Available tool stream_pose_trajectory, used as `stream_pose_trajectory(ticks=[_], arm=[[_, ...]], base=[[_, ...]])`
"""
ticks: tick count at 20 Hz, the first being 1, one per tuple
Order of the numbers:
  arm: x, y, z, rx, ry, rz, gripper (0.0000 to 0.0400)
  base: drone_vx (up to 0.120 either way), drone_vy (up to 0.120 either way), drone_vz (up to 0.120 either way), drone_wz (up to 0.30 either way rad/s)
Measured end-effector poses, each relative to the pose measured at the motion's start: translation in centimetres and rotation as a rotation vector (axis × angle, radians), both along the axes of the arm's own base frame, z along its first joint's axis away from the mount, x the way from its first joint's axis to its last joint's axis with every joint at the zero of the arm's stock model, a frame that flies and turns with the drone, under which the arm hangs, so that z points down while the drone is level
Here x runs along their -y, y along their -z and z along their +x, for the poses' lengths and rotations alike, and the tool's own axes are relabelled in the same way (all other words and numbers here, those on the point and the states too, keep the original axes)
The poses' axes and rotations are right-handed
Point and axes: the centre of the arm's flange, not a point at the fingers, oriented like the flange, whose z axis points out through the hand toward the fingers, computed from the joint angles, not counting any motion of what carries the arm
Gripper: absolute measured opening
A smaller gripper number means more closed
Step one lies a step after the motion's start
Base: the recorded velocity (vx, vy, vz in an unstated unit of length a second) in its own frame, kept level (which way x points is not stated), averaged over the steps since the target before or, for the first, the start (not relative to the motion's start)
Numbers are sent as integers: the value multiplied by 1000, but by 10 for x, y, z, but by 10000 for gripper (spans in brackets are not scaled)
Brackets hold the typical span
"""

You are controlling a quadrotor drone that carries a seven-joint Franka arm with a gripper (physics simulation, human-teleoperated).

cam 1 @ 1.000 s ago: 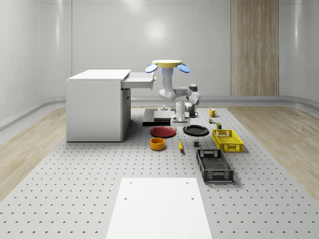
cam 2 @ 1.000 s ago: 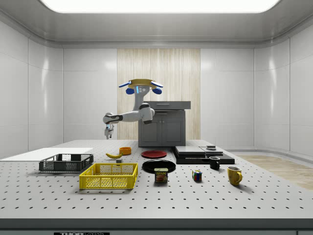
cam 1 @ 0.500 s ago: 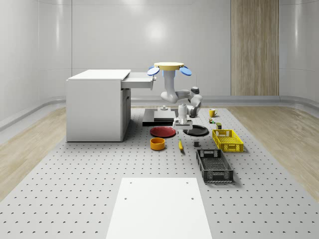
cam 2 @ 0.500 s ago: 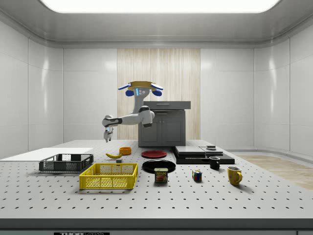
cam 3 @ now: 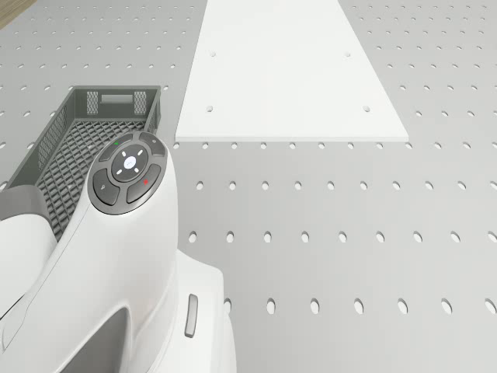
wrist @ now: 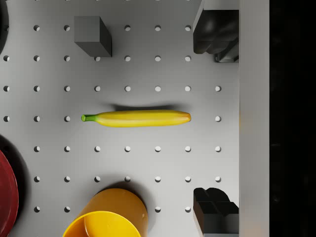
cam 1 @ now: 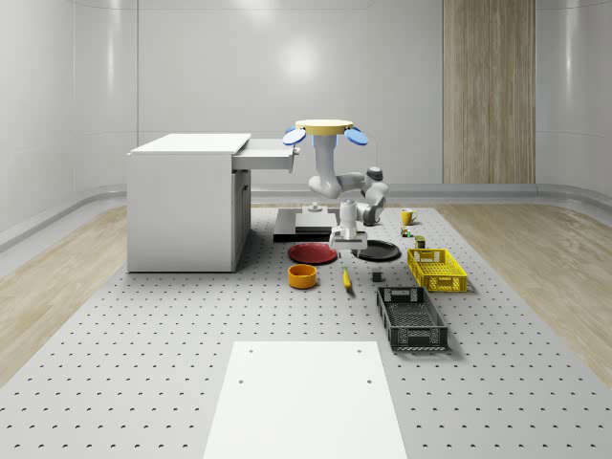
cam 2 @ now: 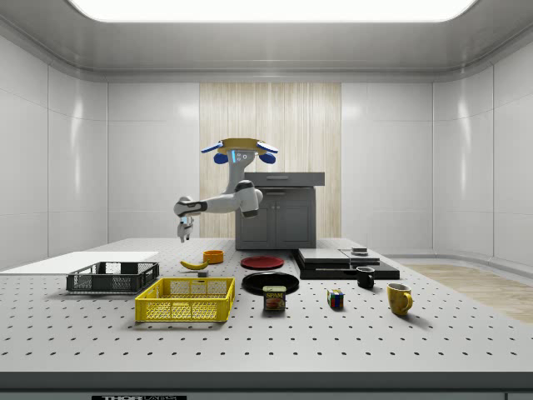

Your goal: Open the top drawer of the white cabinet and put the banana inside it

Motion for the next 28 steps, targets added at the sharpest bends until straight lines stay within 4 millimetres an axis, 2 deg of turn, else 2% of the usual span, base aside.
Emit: stream_pose_trajectory(ticks=[10,18,28], arm=[[-2,-37,-1,0,0,0,400],[-2,-52,-23,0,0,0,400],[-2,-79,-31,0,0,0,400]], base=[[0,0,0,0],[0,0,0,0],[0,0,0,0]])
